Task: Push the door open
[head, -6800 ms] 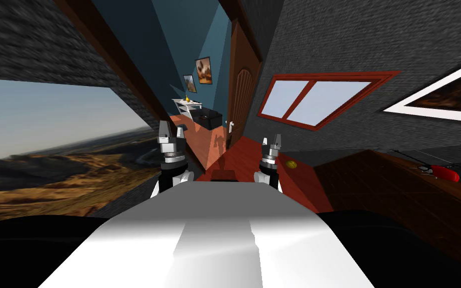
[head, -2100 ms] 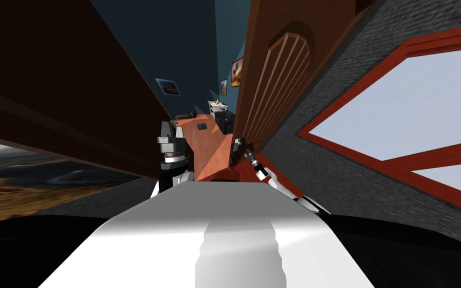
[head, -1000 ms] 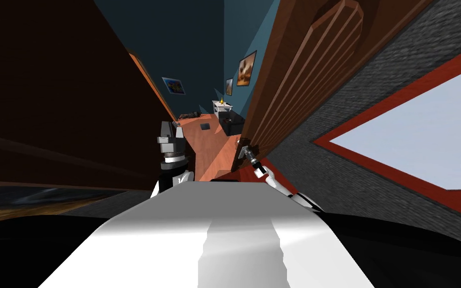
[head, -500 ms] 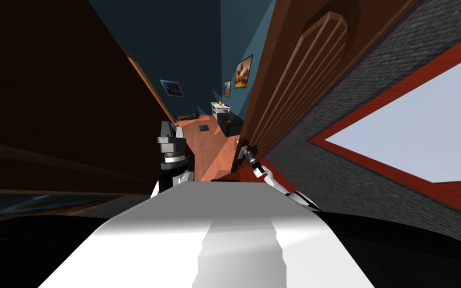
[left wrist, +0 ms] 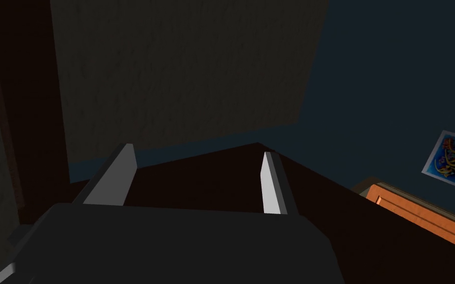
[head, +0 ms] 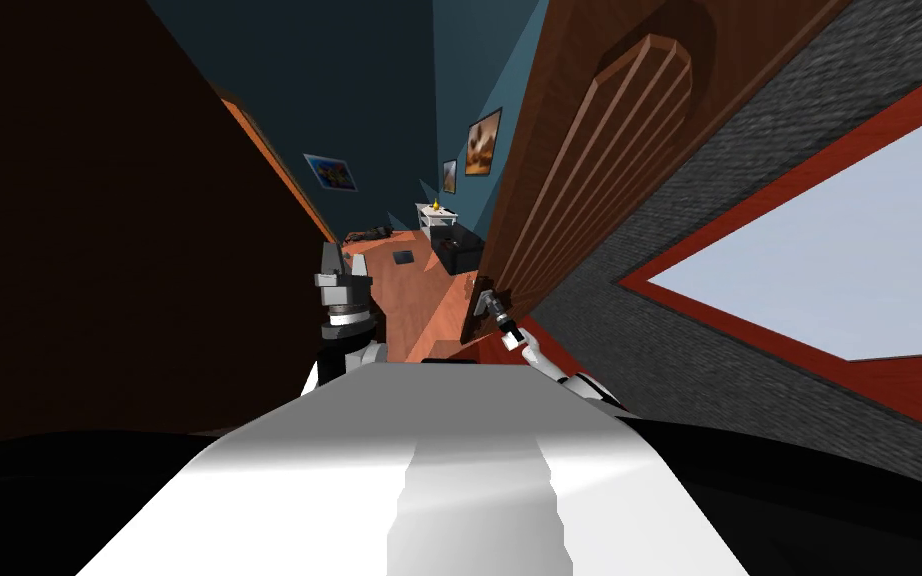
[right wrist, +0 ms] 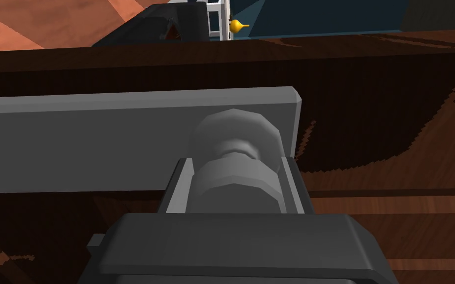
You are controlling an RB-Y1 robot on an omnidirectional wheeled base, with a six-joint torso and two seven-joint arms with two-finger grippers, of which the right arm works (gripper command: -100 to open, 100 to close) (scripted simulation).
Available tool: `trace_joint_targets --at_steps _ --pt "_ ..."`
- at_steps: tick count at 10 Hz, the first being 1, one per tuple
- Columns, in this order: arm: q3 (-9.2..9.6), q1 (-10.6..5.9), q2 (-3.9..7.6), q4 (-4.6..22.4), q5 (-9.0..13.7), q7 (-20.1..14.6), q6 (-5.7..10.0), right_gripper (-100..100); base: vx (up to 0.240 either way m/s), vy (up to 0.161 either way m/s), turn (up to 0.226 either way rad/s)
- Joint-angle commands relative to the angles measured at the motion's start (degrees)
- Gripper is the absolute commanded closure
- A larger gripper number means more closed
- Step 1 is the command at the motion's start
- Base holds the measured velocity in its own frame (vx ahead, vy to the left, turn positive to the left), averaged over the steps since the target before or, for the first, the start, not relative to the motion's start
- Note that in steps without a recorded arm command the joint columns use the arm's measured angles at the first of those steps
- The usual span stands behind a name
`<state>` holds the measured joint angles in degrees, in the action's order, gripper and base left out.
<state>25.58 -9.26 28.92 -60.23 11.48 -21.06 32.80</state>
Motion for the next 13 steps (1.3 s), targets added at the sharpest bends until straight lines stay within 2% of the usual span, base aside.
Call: trace_joint_targets --at_steps 1,2,3,4,9,10,11,13 --pt "-0.97 -1.88 -0.54 2.21 0.35 0.60 0.40 100 0.119 0.081 -0.094" --pt "-1.07 -2.66 -1.13 3.32 0.44 0.88 0.51 100 0.101 0.054 -0.070" --pt "-1.27 -4.37 -2.42 5.75 0.64 1.51 0.74 100 0.130 0.082 -0.171" --pt "-1.27 -4.37 -2.42 5.75 0.64 1.51 0.74 100 0.096 0.073 -0.062" --pt "-1.82 -8.87 -5.83 12.15 1.17 3.17 1.37 100 0.083 0.055 -0.111" --pt "-1.82 -8.87 -5.83 12.15 1.17 3.17 1.37 100 0.073 0.028 -0.048" --pt "-1.06 -8.20 -4.80 10.40 1.20 2.51 0.37 -100 -0.114 -0.010 -0.013" --pt "-0.44 -8.27 -4.24 9.93 1.22 1.98 0.00 -100 -0.212 0.009 -0.014"
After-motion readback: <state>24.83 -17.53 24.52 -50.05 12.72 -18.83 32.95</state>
